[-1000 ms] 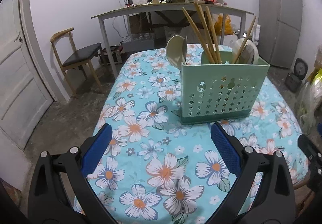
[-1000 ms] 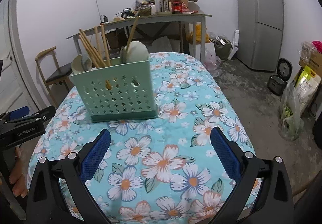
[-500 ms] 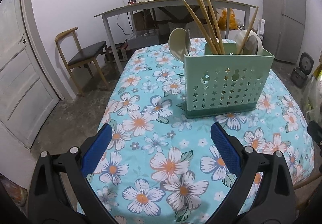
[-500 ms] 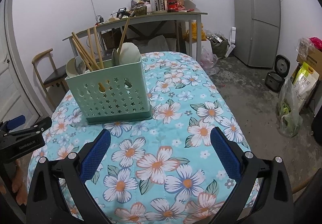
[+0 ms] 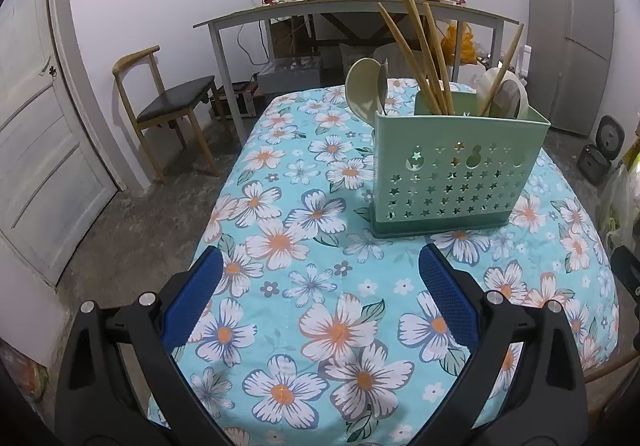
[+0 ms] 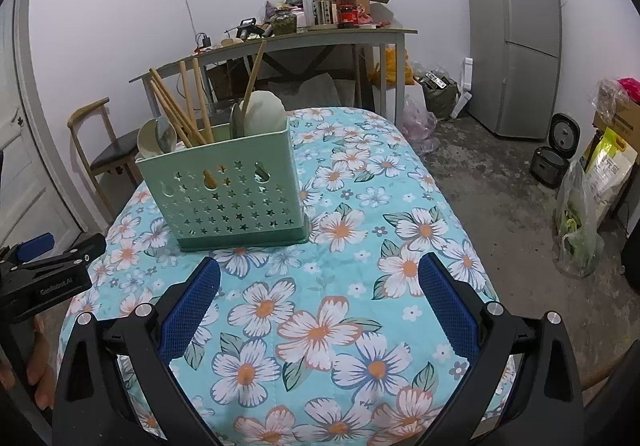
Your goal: Organize utensils
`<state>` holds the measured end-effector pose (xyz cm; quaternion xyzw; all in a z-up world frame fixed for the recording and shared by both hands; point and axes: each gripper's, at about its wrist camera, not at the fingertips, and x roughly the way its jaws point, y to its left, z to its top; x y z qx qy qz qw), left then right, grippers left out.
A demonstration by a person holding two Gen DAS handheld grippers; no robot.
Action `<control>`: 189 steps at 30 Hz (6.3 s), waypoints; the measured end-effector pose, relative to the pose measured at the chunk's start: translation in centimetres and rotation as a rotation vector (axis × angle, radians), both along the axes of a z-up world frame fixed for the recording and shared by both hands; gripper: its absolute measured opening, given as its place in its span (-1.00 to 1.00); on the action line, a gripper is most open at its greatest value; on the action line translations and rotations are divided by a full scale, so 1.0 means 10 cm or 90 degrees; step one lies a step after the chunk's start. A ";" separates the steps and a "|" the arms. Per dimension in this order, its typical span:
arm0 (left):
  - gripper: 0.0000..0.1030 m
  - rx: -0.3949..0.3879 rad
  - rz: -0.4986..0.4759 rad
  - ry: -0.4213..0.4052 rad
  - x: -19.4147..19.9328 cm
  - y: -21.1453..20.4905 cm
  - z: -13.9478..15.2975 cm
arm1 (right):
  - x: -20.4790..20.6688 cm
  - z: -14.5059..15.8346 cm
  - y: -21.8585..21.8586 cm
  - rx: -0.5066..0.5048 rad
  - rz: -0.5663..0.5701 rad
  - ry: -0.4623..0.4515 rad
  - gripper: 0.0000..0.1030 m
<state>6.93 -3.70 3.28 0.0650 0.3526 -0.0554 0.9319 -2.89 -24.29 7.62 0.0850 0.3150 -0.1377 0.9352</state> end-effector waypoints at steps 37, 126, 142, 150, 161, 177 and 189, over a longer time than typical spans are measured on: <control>0.84 0.008 0.026 -0.014 -0.04 0.14 0.05 | -0.23 0.18 -0.38 -0.057 -0.055 -0.018 0.87; 0.84 0.023 0.077 -0.017 -0.04 0.39 0.05 | -0.06 0.14 -0.13 -0.046 0.021 -0.027 0.87; 0.84 0.026 0.064 -0.023 -0.06 0.37 0.06 | -0.06 0.14 -0.13 -0.045 0.021 -0.029 0.87; 0.84 0.031 0.055 -0.021 -0.06 0.33 0.07 | -0.05 0.14 -0.12 -0.045 0.022 -0.028 0.87; 0.84 0.037 0.044 -0.021 -0.07 0.27 0.08 | -0.05 0.15 -0.12 -0.045 0.021 -0.028 0.87; 0.84 0.043 0.036 -0.022 -0.08 0.23 0.09 | -0.05 0.14 -0.12 -0.046 0.021 -0.029 0.87; 0.84 0.043 0.033 -0.024 -0.08 0.22 0.09 | -0.05 0.15 -0.12 -0.047 0.021 -0.029 0.87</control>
